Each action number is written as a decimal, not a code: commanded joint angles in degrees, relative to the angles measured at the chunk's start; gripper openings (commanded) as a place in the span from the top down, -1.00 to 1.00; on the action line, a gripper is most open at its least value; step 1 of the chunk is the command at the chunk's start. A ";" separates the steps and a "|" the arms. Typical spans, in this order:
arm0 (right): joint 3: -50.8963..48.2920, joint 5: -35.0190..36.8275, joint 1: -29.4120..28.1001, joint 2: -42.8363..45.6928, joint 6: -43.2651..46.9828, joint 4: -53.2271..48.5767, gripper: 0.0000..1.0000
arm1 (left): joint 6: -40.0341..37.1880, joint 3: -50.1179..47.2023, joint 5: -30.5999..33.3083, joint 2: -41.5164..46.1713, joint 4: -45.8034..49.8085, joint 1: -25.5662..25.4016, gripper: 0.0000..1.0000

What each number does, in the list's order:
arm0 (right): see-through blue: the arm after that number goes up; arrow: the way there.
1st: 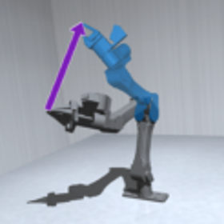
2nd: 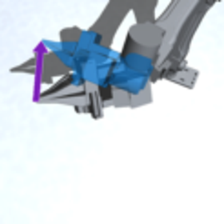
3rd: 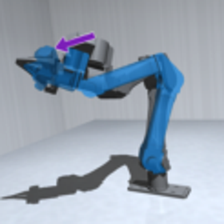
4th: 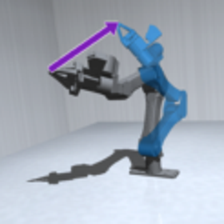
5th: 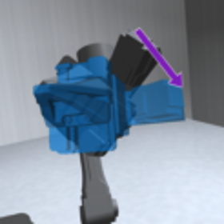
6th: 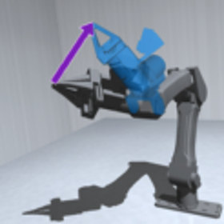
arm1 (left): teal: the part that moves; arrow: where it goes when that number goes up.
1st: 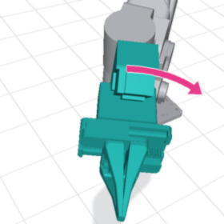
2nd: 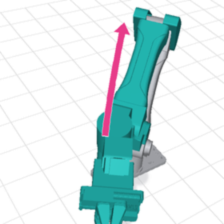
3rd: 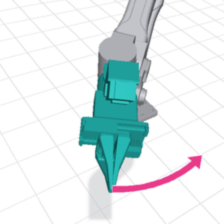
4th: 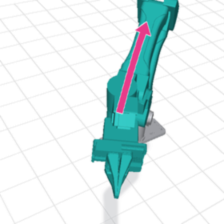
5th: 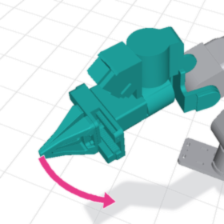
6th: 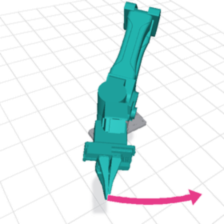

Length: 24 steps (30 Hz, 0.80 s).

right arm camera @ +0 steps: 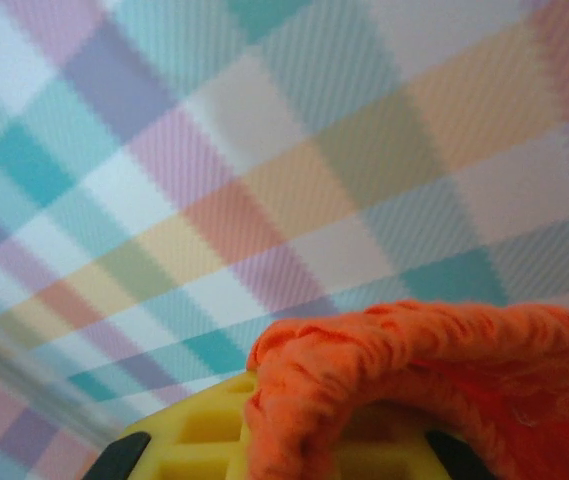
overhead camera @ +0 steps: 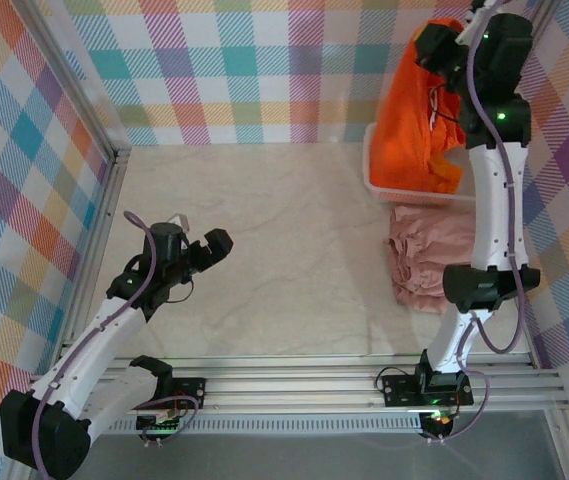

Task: Fold and stack the shorts

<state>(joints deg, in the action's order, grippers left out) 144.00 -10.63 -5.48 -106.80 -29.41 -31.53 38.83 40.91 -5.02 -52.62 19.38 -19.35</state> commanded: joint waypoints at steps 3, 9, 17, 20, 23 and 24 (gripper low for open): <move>6.44 -5.80 -10.83 -1.33 4.53 5.57 1.00 | 0.34 -0.31 -0.52 1.48 -1.26 0.15 -1.00; 10.61 -6.19 -17.46 -2.41 4.11 7.83 1.00 | 0.37 0.22 -1.11 3.19 -2.66 0.11 -1.00; 7.51 -0.54 -20.11 -0.81 8.25 2.95 1.00 | 1.03 0.04 -0.71 8.18 -5.73 0.02 -1.00; -4.43 -2.40 -20.51 2.38 8.62 2.65 1.00 | 1.07 0.21 -0.43 10.16 -6.06 -0.33 -1.00; -20.03 -1.99 -21.78 7.71 10.67 3.51 1.00 | 0.93 0.80 -0.78 10.14 -5.58 -0.91 -1.00; -25.69 -0.97 -21.92 9.85 10.77 4.44 1.00 | 1.34 1.06 -0.50 9.53 -4.77 -1.20 -1.00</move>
<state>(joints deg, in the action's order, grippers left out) 127.72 -12.67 -26.24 -100.62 -21.47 -28.51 39.62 40.95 -5.04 -42.76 14.90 -19.77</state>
